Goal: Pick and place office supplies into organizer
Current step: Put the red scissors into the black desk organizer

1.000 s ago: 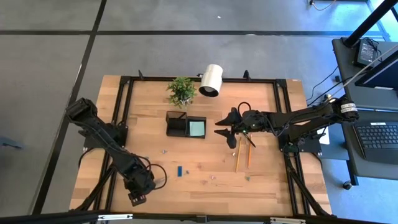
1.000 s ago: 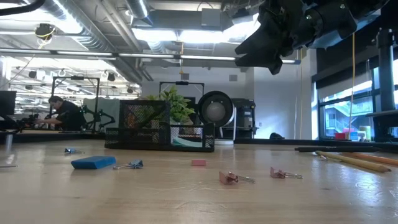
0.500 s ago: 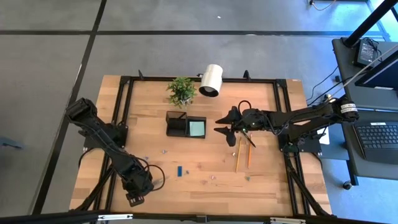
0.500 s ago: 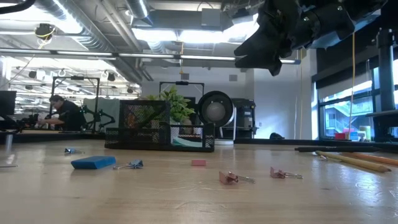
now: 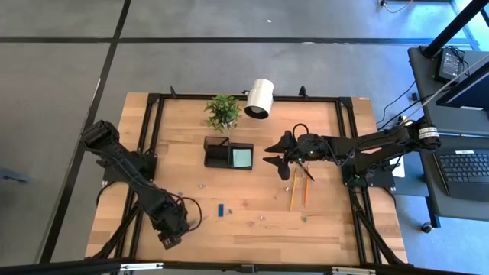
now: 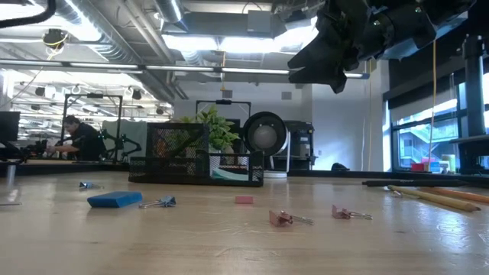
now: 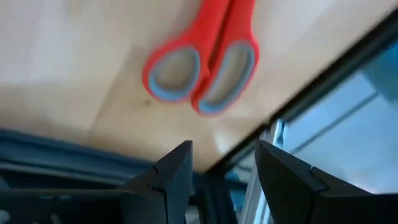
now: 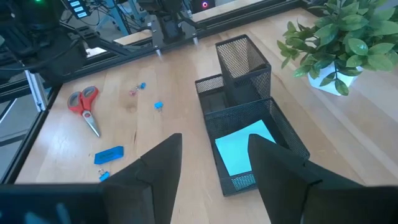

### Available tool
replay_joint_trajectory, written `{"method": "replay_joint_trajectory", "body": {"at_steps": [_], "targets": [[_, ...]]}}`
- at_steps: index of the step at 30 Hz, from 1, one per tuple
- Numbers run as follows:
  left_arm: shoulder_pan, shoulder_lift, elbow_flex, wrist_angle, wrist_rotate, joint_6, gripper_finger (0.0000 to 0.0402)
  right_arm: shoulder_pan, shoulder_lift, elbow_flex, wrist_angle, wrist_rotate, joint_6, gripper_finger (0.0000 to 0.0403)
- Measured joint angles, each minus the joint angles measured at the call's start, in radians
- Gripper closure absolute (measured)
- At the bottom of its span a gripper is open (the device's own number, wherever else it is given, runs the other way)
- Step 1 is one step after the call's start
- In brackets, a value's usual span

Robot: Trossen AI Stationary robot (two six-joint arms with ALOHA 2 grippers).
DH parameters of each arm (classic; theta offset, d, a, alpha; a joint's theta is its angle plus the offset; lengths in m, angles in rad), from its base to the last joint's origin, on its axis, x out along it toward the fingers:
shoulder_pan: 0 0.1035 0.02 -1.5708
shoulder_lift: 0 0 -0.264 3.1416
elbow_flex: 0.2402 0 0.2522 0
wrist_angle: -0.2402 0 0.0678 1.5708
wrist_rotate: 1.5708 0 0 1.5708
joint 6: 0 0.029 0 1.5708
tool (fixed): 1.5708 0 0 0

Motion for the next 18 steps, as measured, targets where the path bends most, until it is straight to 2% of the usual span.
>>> {"method": "replay_joint_trajectory", "body": {"at_steps": [7,9,14,18], "targets": [[-0.015,0.053,0.011,0.009,-0.003,-0.010,0.0233,0.000,0.000,0.000,0.000,0.000,0.003,0.0214],[-0.021,0.096,0.065,-0.052,-0.026,0.009,0.0233,0.000,0.000,0.000,0.000,0.000,0.004,0.0214],[-0.025,0.249,0.261,-0.365,-0.121,0.156,0.0233,-0.005,0.000,0.000,0.001,0.001,0.025,0.0214],[-0.026,0.324,0.309,-0.338,-0.120,0.262,0.0236,-0.018,0.000,0.000,0.001,0.002,0.032,0.0214]]}}
